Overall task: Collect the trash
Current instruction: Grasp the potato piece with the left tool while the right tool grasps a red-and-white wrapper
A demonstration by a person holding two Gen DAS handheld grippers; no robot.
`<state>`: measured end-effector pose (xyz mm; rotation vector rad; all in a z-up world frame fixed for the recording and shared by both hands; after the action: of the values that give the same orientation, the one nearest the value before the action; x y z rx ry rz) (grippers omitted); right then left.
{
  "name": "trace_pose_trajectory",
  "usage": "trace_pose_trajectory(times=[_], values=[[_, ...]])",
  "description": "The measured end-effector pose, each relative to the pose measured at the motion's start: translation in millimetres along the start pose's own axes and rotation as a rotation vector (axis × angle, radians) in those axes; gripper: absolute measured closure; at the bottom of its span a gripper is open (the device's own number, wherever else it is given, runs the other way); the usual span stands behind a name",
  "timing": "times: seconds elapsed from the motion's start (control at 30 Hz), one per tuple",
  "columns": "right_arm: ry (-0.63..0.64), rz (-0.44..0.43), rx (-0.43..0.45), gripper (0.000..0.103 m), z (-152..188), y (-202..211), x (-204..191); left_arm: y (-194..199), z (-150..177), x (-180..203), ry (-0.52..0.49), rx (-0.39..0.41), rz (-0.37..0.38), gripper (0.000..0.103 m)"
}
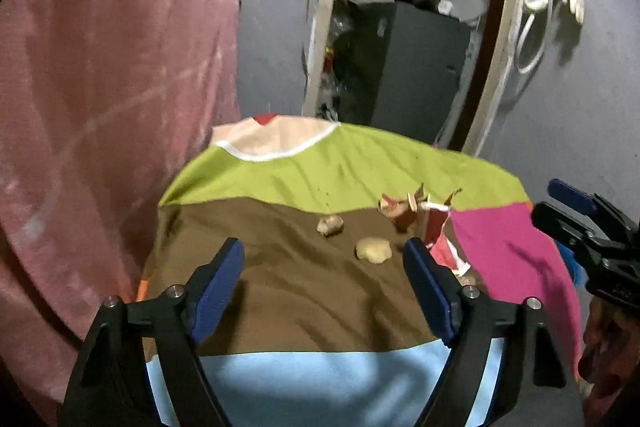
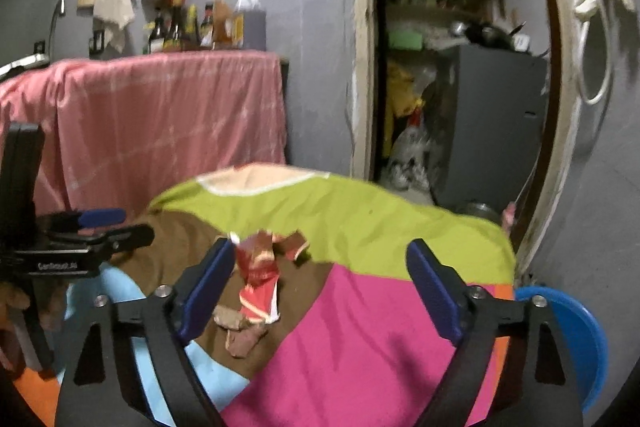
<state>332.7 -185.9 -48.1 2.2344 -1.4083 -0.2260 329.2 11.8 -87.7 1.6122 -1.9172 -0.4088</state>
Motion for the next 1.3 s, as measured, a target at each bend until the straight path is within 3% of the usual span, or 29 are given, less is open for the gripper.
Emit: trace_pose_trajectory(times=[0.1,0.2,0.3,0.63,0.7,0.8,0.9,1.3], values=[[0.002,-0.048,-0.059,0.035,7.0,-14.5,-4.5,-7.9,5.1,3.9,-0.004,-0.029,0.012,0.037],[0.007,-0.1,-0.107,0.04,13.2,-26.1,-11.7,-20.0,7.4,3.3,-0.003,-0.071,0.009,0.045],[0.025,-0.14,-0.15,0.05,17.1,-38.2,-21.9,-29.7,8.7,-1.6,0.023,-0.104,-0.001,0.046],[-0.022,-0.253,-0.306,0.061,36.0,-85.4,-38.6,-44.0,9.2,-9.7,0.075,-0.152,0.0,0.046],[-0.029,-0.272,-0.326,0.071,37.8,-90.3,-41.1,-44.7,9.4,-9.1,0.079,-0.16,0.005,0.046],[-0.04,-0.286,-0.332,0.09,39.4,-91.7,-39.7,-47.4,9.2,-9.4,0.08,-0.167,0.012,0.046],[-0.043,-0.285,-0.322,0.095,39.0,-87.7,-37.0,-50.6,10.2,-5.9,0.076,-0.178,0.03,0.046],[-0.066,-0.195,-0.276,0.097,41.6,-76.3,-2.5,-75.6,14.3,19.7,-0.004,-0.234,0.074,0.046]])
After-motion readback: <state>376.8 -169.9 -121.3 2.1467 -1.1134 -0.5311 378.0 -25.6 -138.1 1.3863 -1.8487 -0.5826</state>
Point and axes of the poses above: each gripper's, at about its wrist camera, not at the fingertips, and y roughly against the way its jaws point, x to its right, z to its underside, the point moved 8 cm from there along -y, roughly the way its jaws point, and after that the axes turned 7 degrees about y, right-handed, at the moved point
